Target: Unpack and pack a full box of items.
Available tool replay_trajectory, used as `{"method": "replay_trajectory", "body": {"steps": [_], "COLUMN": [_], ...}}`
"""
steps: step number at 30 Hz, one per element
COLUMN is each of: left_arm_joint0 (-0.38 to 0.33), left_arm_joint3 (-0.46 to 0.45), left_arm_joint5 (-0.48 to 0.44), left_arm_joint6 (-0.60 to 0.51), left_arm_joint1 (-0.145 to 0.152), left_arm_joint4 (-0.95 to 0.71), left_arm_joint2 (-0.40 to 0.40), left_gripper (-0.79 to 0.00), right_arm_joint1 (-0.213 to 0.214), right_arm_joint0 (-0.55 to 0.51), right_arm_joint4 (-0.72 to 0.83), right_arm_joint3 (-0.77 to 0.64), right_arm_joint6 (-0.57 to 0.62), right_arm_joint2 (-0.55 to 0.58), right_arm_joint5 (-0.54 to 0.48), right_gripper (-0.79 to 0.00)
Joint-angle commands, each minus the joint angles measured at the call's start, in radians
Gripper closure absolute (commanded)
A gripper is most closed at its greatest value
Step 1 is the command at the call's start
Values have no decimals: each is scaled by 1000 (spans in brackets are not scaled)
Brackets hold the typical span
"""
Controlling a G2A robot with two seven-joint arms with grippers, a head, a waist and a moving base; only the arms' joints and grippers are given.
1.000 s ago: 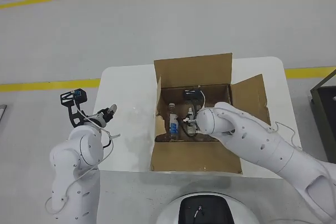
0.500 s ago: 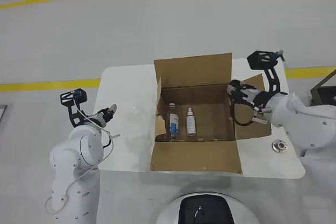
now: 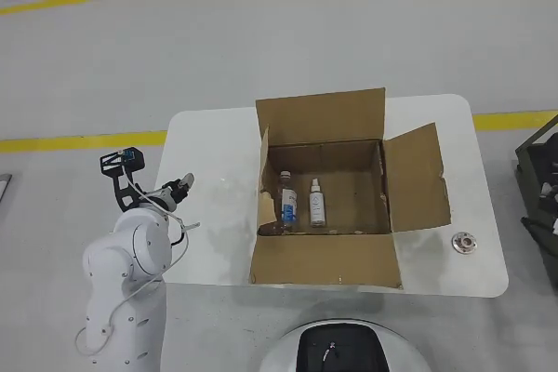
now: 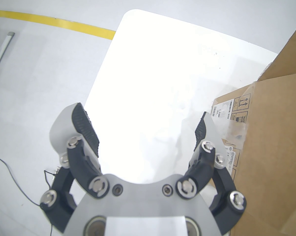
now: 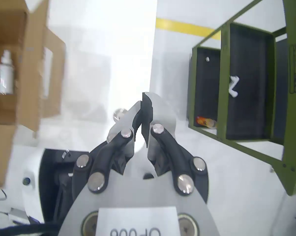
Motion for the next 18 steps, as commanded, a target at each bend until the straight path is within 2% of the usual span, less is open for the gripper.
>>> {"method": "replay_trajectory", "body": {"steps": [1, 7, 11, 12, 13, 18], "left_arm_joint0": [0, 0, 0, 0, 0, 0], "left_arm_joint3": [0, 0, 0, 0, 0, 0], "left_arm_joint5": [0, 0, 0, 0, 0, 0], "left_arm_joint6": [0, 0, 0, 0, 0, 0], "left_arm_joint1": [0, 0, 0, 0, 0, 0], "left_arm_joint4": [0, 0, 0, 0, 0, 0], "left_arm_joint2": [0, 0, 0, 0, 0, 0], "left_gripper": [-785, -785, -785, -785, -785, -785], "right_arm_joint1": [3, 11, 20, 23, 25, 25], "right_arm_joint0": [-39, -114, -111, -110, -103, -103], "right_arm_joint4": [6, 53, 101, 95, 88, 88], "right_arm_joint3": [36, 158, 221, 245, 254, 254], "right_arm_joint6": [-3, -3, -3, -3, -3, -3], "right_arm_joint2": [-14, -73, -125, -147, -157, -157], "right_arm_joint5": [-35, -74, -96, -101, -94, -94], "right_gripper": [0, 0, 0, -256, -785, -785]}}
